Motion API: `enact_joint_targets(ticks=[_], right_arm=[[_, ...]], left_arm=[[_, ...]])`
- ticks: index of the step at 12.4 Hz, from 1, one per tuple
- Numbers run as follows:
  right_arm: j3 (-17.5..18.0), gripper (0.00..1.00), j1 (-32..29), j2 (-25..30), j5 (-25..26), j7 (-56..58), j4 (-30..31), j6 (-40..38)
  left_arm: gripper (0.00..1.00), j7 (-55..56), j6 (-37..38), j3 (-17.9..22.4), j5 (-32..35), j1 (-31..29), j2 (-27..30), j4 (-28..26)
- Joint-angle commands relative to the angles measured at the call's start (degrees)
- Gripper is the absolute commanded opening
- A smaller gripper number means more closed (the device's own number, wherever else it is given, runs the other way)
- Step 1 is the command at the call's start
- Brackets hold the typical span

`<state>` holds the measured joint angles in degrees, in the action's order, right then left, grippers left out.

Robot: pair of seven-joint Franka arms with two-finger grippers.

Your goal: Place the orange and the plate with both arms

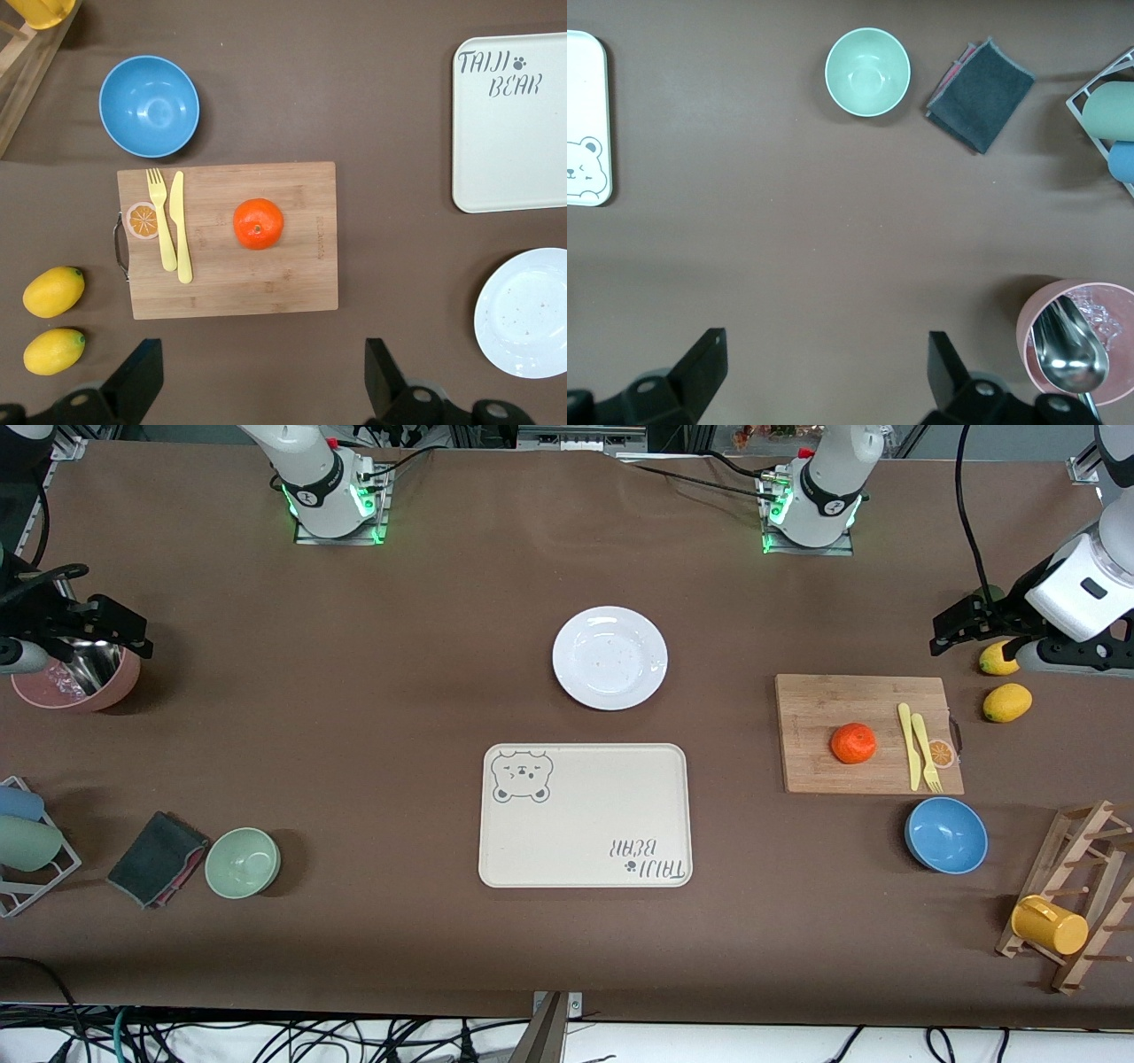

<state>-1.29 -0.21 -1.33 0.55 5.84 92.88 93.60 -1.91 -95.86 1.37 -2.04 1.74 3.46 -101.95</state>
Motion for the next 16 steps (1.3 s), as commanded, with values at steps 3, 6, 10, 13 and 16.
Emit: enact_joint_targets(ticks=[3, 6, 10, 13, 16], right_arm=[[1.1, 1.0, -0.8, 0.5, 0.5, -0.3, 0.0, 0.3], [0.9, 1.0, -0.9, 0.5, 0.3, -0.1, 0.1, -0.2], [0.9, 1.0, -0.9, 0.5, 0.4, -0.2, 0.1, -0.3], [0.9, 1.0, -1.0, 0.5, 0.3, -0.2, 0.2, -0.3], [0.9, 1.0, -0.9, 0.5, 0.4, -0.1, 0.1, -0.3]], left_arm=[[1.0, -1.0, -0.6, -0.1, 0.8, 0.0, 1.1, -1.1], [1.0, -1.0, -0.6, -0.1, 0.8, 0.0, 1.1, -1.1], [1.0, -1.0, -0.6, -0.1, 0.9, 0.0, 1.1, -1.1], [1.0, -1.0, -0.6, -0.1, 0.8, 0.0, 1.1, -1.1], [1.0, -1.0, -0.6, -0.1, 0.8, 0.0, 1.1, -1.1]])
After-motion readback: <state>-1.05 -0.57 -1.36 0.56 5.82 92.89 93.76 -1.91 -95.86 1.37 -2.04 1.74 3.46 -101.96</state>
